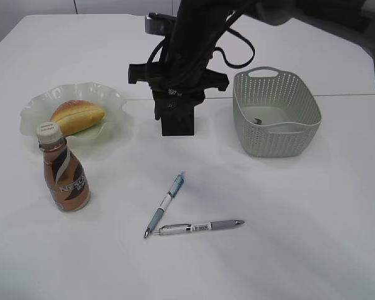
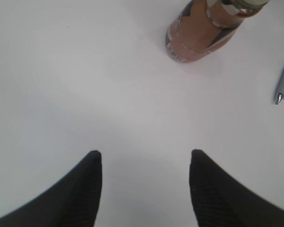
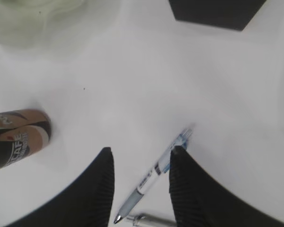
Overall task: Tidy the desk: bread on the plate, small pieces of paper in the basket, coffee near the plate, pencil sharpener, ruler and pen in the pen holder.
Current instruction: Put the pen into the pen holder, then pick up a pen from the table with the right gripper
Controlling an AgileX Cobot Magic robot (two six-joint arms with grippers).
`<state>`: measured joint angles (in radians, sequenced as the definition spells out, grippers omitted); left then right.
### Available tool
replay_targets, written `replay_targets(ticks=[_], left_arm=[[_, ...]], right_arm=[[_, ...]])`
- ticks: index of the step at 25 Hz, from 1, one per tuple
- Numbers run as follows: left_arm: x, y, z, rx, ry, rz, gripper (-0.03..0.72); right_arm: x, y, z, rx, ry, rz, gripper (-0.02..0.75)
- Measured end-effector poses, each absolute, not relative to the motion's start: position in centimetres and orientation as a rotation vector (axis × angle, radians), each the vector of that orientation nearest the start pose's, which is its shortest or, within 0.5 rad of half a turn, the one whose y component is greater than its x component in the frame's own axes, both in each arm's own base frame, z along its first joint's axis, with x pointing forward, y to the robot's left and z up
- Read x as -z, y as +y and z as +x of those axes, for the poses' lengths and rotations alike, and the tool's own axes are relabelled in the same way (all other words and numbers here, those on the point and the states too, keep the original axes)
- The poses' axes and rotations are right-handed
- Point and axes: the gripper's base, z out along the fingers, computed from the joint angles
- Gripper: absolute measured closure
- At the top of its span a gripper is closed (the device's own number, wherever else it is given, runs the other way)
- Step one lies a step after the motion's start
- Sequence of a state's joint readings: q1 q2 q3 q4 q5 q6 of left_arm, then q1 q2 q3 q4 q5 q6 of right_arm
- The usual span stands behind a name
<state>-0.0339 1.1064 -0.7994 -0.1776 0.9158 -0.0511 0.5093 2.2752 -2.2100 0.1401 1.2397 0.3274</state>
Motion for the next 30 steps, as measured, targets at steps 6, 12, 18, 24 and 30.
replay_targets(ticks=[6, 12, 18, 24, 30], left_arm=[[-27.8, -1.9, 19.5, 0.249, 2.708, -0.127, 0.255], [-27.8, -1.9, 19.5, 0.249, 2.708, -0.127, 0.267], [-27.8, -1.9, 19.5, 0.249, 2.706, -0.127, 0.274], [-27.8, -1.9, 19.5, 0.249, 2.706, -0.127, 0.278], [-27.8, -1.9, 19.5, 0.249, 2.706, -0.127, 0.281]], right_arm=[[-21.7, 26.0, 40.8, -0.361, 3.013, 0.006, 0.447], [-20.1, 27.3, 39.9, -0.299, 3.046, 0.309, 0.447], [-18.4, 27.9, 39.8, -0.233, 3.052, 0.402, 0.447], [-16.5, 28.0, 40.0, -0.190, 3.079, 0.414, 0.447], [-15.8, 27.9, 40.1, -0.147, 3.074, 0.409, 0.447]])
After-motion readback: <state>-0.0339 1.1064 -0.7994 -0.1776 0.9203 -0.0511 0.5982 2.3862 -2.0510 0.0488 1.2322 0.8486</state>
